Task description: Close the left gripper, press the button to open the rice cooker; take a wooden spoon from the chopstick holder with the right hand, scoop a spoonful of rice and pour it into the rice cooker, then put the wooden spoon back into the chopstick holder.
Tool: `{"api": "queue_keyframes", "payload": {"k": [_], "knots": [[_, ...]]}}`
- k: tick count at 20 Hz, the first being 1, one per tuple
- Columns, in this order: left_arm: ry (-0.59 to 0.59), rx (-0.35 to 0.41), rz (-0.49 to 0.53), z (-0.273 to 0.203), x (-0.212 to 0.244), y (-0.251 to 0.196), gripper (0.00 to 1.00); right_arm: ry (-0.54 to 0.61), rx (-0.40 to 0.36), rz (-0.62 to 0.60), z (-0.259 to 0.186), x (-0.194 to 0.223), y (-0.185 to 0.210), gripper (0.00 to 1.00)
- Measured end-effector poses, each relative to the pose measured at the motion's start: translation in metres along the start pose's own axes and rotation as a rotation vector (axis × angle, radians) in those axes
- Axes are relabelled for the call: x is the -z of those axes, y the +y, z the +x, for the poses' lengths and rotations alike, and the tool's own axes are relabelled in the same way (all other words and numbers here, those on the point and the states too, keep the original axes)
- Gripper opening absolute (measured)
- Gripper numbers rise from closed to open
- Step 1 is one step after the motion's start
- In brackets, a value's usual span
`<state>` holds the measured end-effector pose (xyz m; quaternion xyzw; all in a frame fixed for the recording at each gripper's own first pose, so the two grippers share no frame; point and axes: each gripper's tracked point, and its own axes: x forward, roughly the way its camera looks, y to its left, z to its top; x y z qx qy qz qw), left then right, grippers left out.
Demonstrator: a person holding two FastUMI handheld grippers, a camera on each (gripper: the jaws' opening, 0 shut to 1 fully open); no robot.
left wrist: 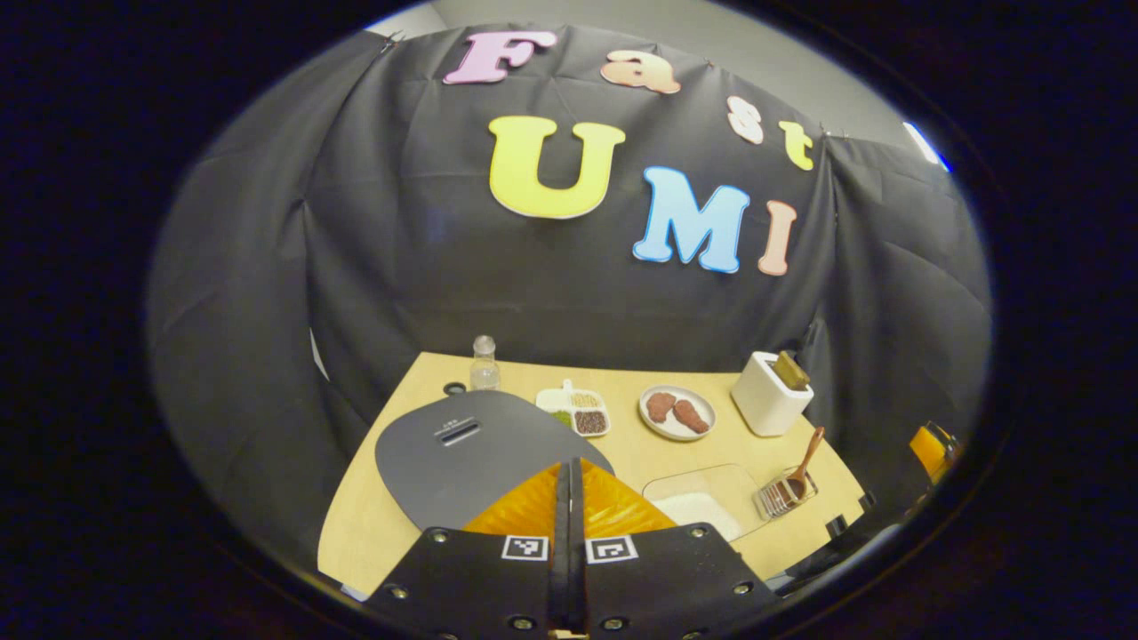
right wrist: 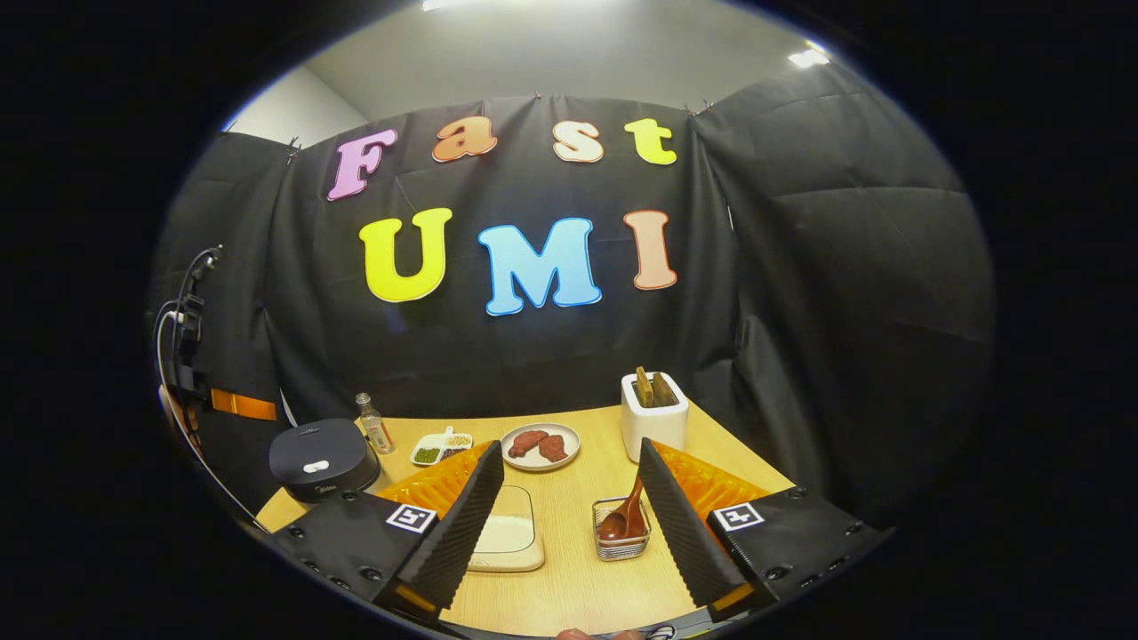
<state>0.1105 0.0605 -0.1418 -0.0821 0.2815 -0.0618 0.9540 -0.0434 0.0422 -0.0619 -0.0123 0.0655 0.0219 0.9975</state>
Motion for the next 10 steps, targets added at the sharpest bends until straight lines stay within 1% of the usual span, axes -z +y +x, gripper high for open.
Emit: {"api": "queue_keyframes", "payload": {"k": [4,5,6,7,8,9,10], "knots": [[0.123,0.017,-0.067,0.039,0.033,0.007,0.01,0.005,0.031,-0.008,-0.001,0.003,-0.008,0.92],[0.157,0.025,-0.087,0.045,0.042,0.006,0.01,0.009,0.041,-0.007,-0.002,0.004,-0.011,0.97],[0.179,0.029,-0.104,0.051,0.049,0.008,0.0,0.014,0.051,-0.006,-0.002,0.005,-0.014,0.97],[0.202,0.027,-0.112,0.057,0.058,0.009,0.01,0.017,0.061,-0.002,-0.002,0.006,-0.017,0.97],[0.218,0.027,-0.108,0.062,0.064,0.009,0.0,0.022,0.07,0.0,-0.001,0.007,-0.019,0.93],[0.231,0.022,-0.099,0.064,0.069,0.009,0.01,0.028,0.078,0.001,-0.001,0.009,-0.021,0.97],[0.244,0.023,-0.094,0.067,0.073,0.009,0.01,0.033,0.085,0.001,0.0,0.01,-0.022,0.97]]}}
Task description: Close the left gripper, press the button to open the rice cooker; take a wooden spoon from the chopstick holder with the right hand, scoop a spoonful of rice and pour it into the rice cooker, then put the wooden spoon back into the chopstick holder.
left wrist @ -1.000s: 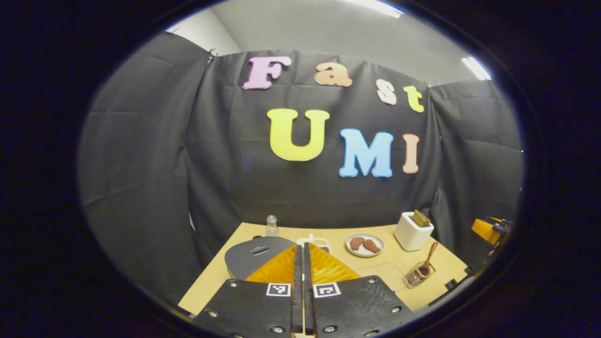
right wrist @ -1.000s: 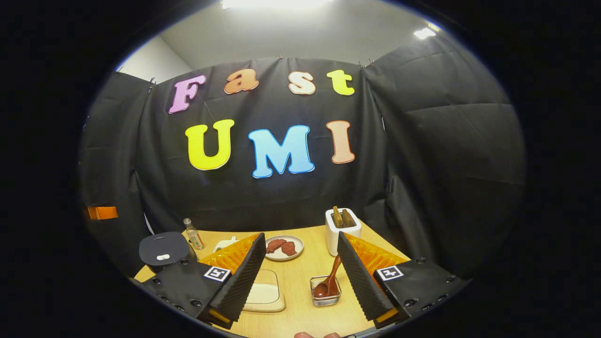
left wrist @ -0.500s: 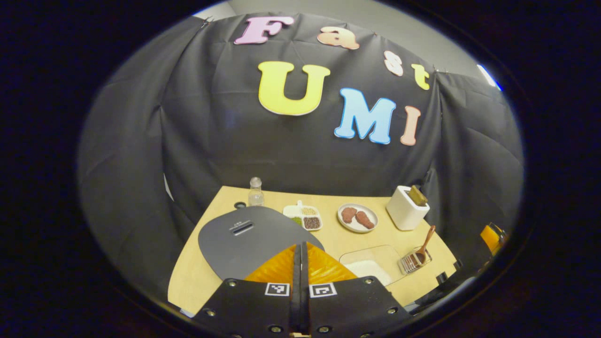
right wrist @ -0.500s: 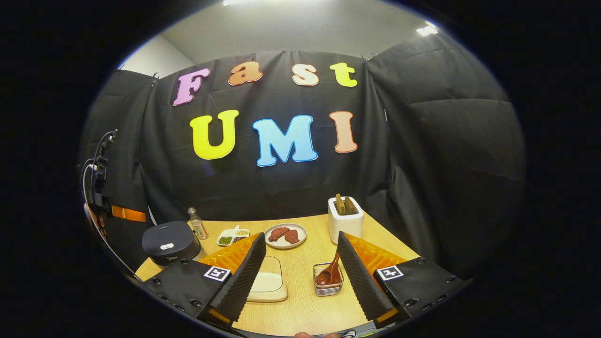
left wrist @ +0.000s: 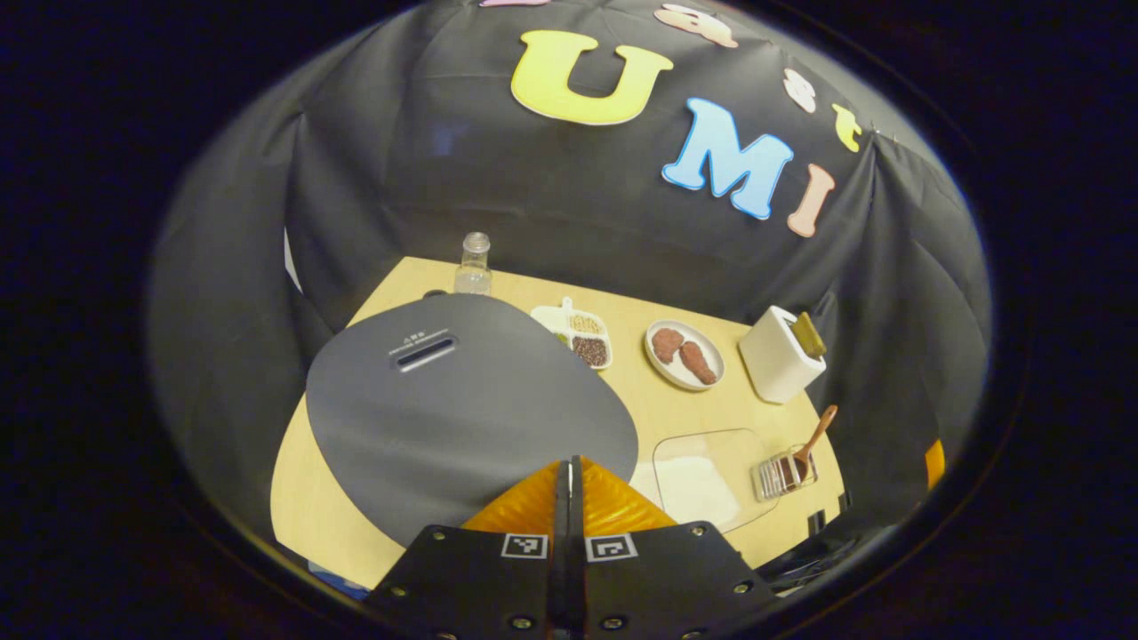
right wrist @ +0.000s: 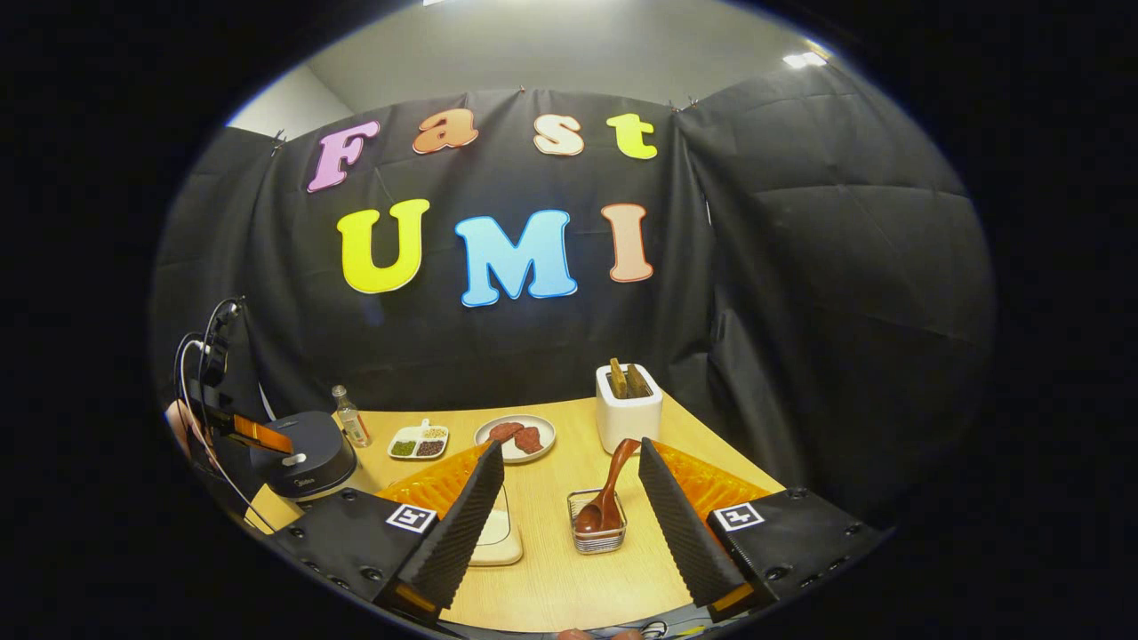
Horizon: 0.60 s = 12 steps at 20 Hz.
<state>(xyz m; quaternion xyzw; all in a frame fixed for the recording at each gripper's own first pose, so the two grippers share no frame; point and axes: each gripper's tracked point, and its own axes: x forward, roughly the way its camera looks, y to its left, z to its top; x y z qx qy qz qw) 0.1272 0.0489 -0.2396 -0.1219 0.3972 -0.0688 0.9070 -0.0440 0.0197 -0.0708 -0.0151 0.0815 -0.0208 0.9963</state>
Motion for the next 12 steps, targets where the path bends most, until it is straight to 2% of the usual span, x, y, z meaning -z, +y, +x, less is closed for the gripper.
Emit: {"api": "queue_keyframes", "payload": {"k": [1,2,3,6,7,8,9,10,11,12], "knots": [[0.012,0.0,-0.001,0.004,0.005,-0.001,0.01,0.003,0.005,-0.001,0.0,0.001,-0.001,0.92],[0.03,0.0,-0.003,0.006,0.008,-0.002,0.01,0.007,0.007,-0.002,0.001,0.001,-0.001,0.92],[0.018,0.002,-0.003,0.006,0.006,-0.003,0.01,0.009,0.007,-0.005,0.0,0.002,0.0,0.97],[0.033,0.008,0.015,0.007,0.008,-0.004,0.01,0.015,0.001,-0.027,0.002,0.004,0.005,0.97],[0.05,0.009,0.017,0.005,0.014,-0.003,0.01,0.018,-0.004,-0.034,0.002,0.004,0.008,0.93],[0.046,0.011,0.015,0.006,0.013,-0.003,0.01,0.021,-0.01,-0.039,0.002,0.005,0.011,0.97],[0.044,0.015,0.019,0.008,0.013,-0.004,0.01,0.024,-0.013,-0.046,0.002,0.006,0.013,0.93],[0.036,0.019,0.021,0.009,0.014,-0.004,0.01,0.024,-0.014,-0.054,0.002,0.006,0.013,0.97],[0.032,0.022,0.017,0.01,0.015,-0.003,0.02,0.019,-0.011,-0.062,0.001,0.005,0.012,0.93],[0.041,0.026,0.006,0.011,0.019,-0.003,0.02,0.011,-0.005,-0.067,0.0,0.001,0.01,0.97]]}}
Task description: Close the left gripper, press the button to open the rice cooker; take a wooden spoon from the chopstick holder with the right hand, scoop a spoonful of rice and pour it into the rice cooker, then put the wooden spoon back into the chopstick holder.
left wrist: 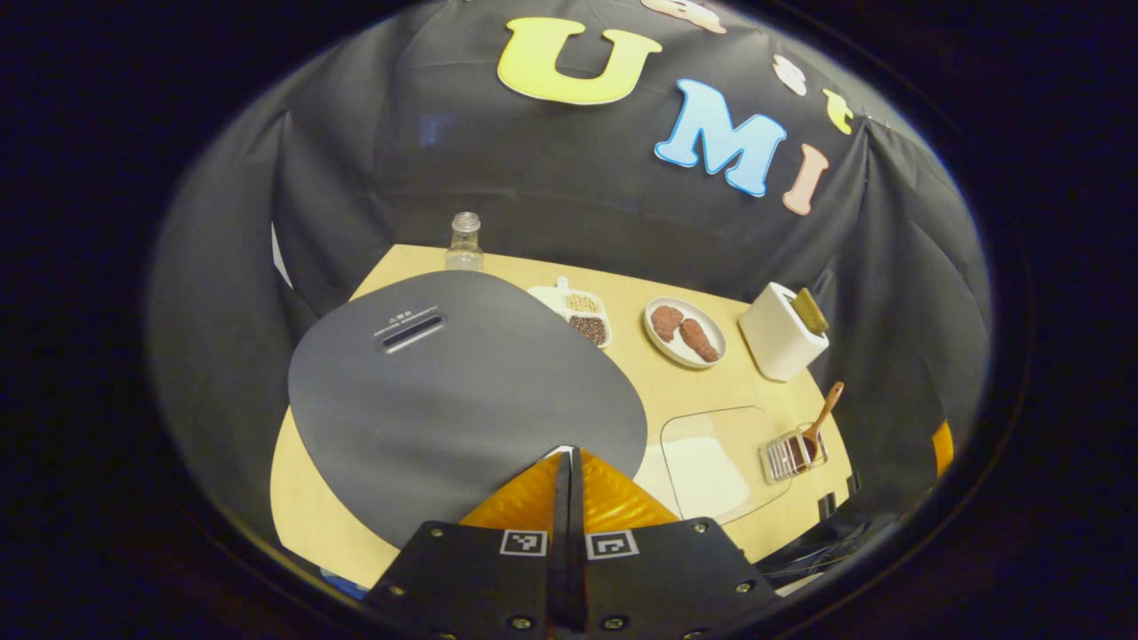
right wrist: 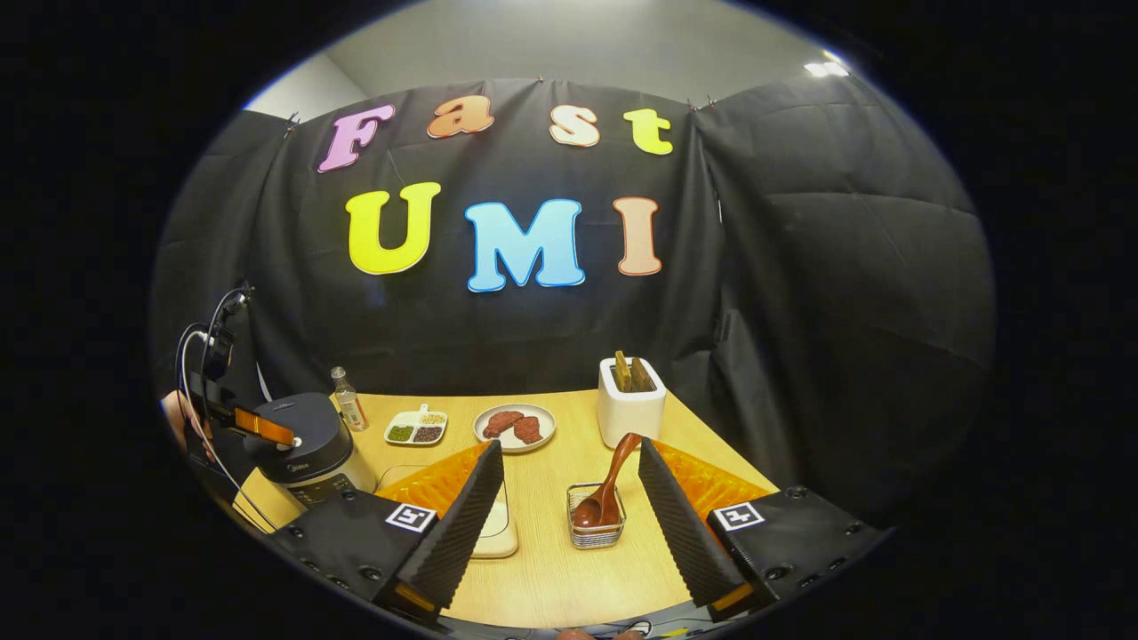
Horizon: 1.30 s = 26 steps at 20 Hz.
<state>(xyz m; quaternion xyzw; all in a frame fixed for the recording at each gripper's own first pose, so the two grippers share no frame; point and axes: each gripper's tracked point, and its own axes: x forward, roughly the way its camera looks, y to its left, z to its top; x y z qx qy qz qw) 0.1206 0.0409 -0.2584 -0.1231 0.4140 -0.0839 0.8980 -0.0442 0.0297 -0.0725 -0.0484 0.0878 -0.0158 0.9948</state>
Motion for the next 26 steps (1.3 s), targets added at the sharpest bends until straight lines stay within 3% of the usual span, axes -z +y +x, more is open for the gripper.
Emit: {"api": "queue_keyframes", "payload": {"k": [2,7,13,16,17,19,21,22,24,26], "knots": [[-0.017,0.01,-0.025,0.002,0.001,0.002,0.02,-0.005,0.009,0.007,-0.001,-0.002,-0.004,0.93],[-0.064,-0.01,-0.096,-0.003,-0.003,0.002,0.02,0.002,0.027,0.019,-0.002,-0.003,-0.018,0.93],[-0.249,-0.135,-0.026,-0.033,-0.04,-0.004,0.02,-0.021,0.003,0.024,0.007,-0.018,-0.031,0.97],[-0.448,-0.28,0.07,-0.083,-0.095,-0.007,0.01,-0.023,-0.027,0.022,0.019,-0.023,-0.038,0.97],[-0.535,-0.325,0.099,-0.111,-0.113,-0.012,0.01,-0.017,-0.042,0.031,0.025,-0.024,-0.039,0.93],[-0.681,-0.337,0.122,-0.161,-0.14,-0.035,0.0,0.002,-0.071,0.047,0.038,-0.024,-0.043,0.98],[-0.796,-0.329,0.148,-0.205,-0.157,-0.064,0.0,0.001,-0.097,0.063,0.05,-0.03,-0.047,0.93],[-0.84,-0.343,0.163,-0.225,-0.162,-0.073,0.0,0.005,-0.109,0.066,0.057,-0.029,-0.05,0.97],[-0.882,-0.355,0.17,-0.248,-0.16,-0.087,0.0,0.018,-0.13,0.073,0.071,-0.026,-0.054,0.93],[-0.886,-0.351,0.154,-0.258,-0.147,-0.105,0.23,0.037,-0.148,0.091,0.086,-0.024,-0.06,0.97]]}}
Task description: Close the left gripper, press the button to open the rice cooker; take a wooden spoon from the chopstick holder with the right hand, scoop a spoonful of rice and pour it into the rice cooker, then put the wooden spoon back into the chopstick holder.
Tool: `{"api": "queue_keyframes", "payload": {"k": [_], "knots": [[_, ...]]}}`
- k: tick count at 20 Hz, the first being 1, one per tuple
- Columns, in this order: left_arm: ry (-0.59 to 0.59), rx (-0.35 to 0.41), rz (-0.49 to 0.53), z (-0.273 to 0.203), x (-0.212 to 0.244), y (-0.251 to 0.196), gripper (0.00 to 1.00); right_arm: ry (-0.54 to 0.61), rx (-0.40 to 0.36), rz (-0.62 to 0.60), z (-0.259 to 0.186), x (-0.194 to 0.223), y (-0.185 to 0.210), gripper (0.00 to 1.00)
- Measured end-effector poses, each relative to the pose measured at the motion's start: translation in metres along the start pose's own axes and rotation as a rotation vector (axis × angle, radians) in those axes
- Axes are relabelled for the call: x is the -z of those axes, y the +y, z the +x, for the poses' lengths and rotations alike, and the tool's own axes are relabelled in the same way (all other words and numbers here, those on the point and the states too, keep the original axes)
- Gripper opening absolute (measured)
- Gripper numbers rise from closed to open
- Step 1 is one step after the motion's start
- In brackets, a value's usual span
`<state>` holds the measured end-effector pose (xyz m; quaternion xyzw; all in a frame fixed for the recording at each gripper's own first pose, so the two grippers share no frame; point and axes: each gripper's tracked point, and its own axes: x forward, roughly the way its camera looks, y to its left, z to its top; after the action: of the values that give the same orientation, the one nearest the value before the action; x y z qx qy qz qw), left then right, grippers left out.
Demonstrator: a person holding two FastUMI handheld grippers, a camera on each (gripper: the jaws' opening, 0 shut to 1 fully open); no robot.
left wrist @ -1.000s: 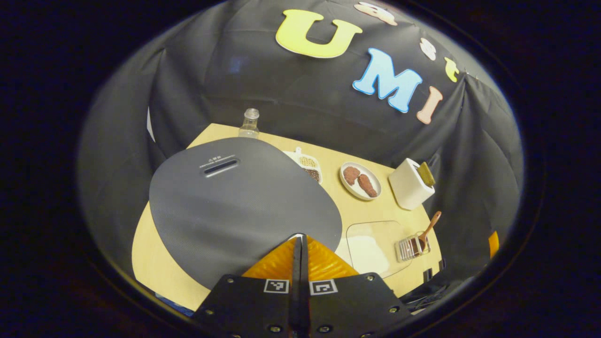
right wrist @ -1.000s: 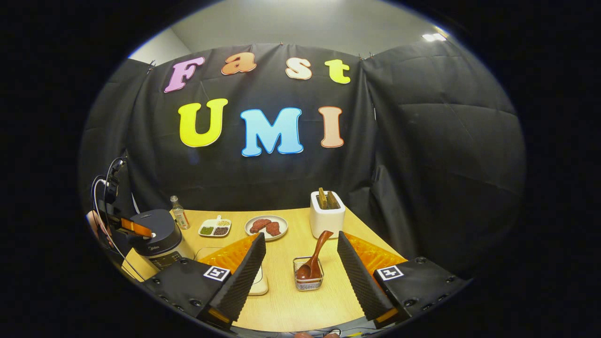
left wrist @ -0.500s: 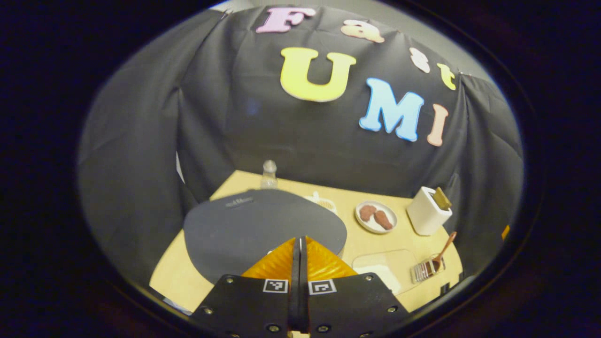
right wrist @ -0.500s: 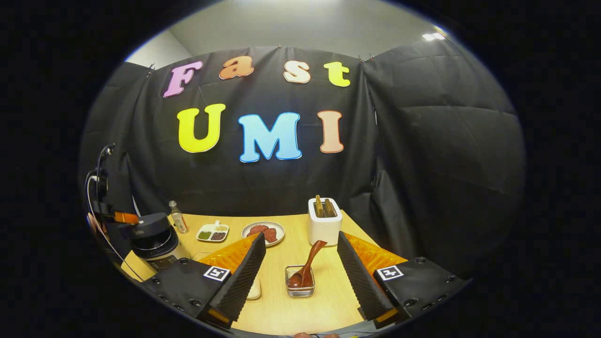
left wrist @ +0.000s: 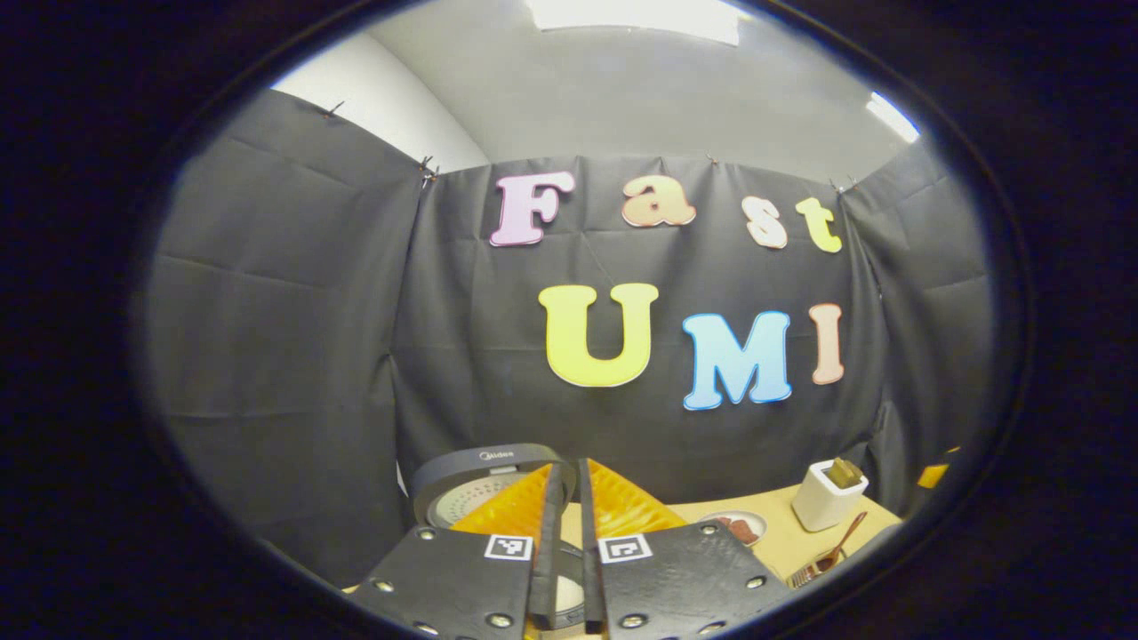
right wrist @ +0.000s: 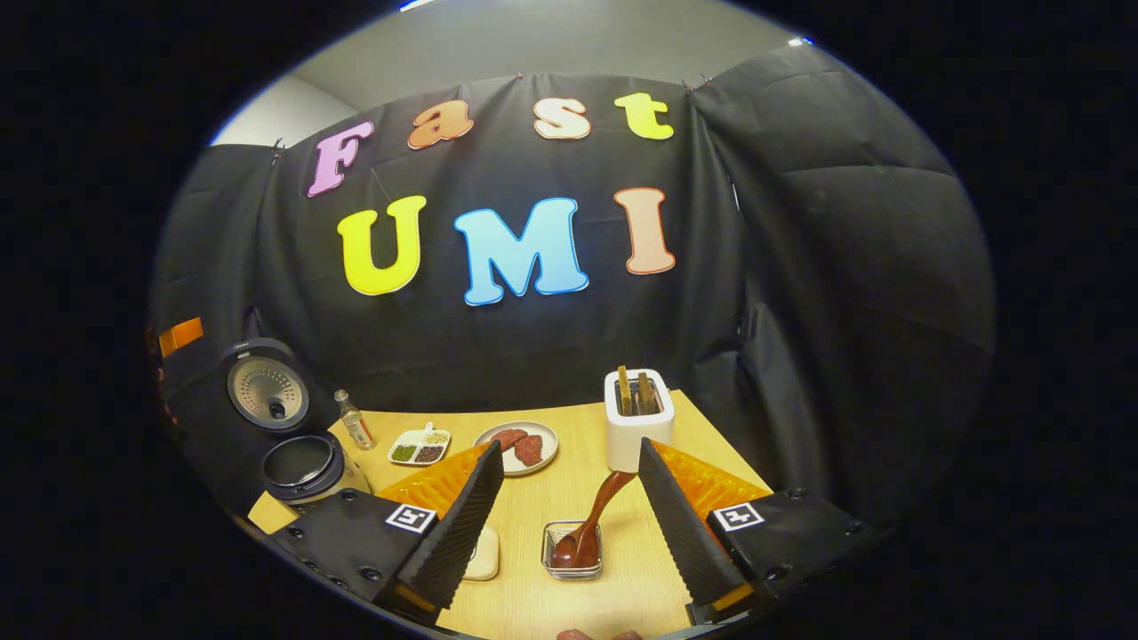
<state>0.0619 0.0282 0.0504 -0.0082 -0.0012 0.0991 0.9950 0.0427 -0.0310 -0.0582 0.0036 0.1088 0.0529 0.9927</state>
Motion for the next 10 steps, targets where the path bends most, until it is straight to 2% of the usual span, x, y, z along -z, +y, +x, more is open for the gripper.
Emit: {"api": "queue_keyframes", "payload": {"k": [2,3,4,6,10], "knots": [[0.004,-0.024,0.013,-0.017,0.0,-0.006,0.46,0.022,-0.016,0.021,0.015,0.003,-0.009,0.97],[0.007,-0.047,0.034,-0.026,0.005,-0.006,0.58,0.036,-0.02,0.029,0.023,0.004,-0.014,0.93],[0.019,-0.075,0.054,-0.033,0.01,-0.005,0.7,0.055,-0.025,0.038,0.032,0.008,-0.019,0.98],[0.056,-0.119,0.06,-0.048,0.022,-0.01,0.93,0.096,-0.044,0.068,0.049,0.014,-0.026,0.98],[0.129,-0.165,0.001,-0.07,0.056,-0.02,0.95,0.188,-0.064,0.126,0.087,0.04,-0.043,0.98]]}}
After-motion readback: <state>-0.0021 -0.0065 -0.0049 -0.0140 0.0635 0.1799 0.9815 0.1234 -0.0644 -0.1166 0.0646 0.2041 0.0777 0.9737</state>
